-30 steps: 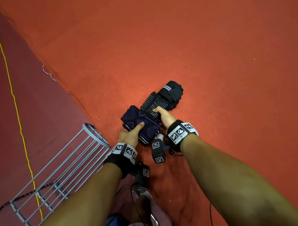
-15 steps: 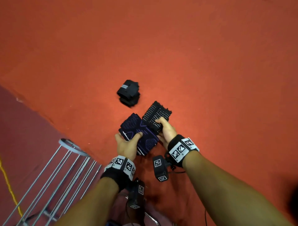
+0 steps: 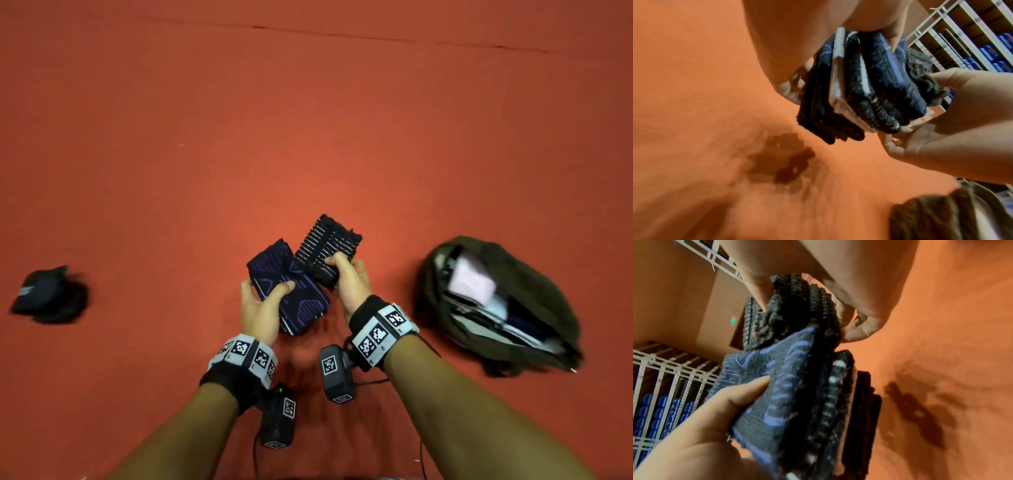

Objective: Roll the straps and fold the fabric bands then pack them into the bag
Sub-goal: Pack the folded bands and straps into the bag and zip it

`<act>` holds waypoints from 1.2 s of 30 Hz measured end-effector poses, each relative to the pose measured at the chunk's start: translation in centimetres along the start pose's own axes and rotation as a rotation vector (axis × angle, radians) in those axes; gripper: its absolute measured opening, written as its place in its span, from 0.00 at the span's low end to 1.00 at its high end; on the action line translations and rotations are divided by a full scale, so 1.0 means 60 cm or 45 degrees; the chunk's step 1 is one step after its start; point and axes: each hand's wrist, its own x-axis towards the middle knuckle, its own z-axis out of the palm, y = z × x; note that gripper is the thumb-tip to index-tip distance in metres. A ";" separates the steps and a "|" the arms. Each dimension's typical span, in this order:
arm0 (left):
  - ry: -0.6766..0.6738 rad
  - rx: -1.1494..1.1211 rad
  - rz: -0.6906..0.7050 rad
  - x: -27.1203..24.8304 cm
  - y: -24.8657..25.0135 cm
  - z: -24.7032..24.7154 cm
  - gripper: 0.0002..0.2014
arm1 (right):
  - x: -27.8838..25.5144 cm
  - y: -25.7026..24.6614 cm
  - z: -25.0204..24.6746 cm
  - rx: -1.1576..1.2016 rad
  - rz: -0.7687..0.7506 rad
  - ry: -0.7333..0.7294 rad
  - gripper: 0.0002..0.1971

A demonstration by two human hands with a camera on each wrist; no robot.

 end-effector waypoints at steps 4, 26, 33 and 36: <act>-0.156 0.008 0.083 -0.045 0.002 0.130 0.19 | 0.004 -0.055 -0.159 -0.072 -0.109 0.145 0.32; -0.414 0.055 0.077 -0.085 -0.060 0.299 0.21 | 0.024 0.127 -0.357 -0.944 0.157 -0.272 0.13; -0.421 0.149 0.204 -0.102 -0.065 0.326 0.25 | 0.017 0.060 -0.389 -1.042 0.269 -0.232 0.14; -0.441 0.088 0.237 -0.112 -0.040 0.346 0.24 | -0.021 -0.006 -0.412 -0.532 0.405 -0.257 0.08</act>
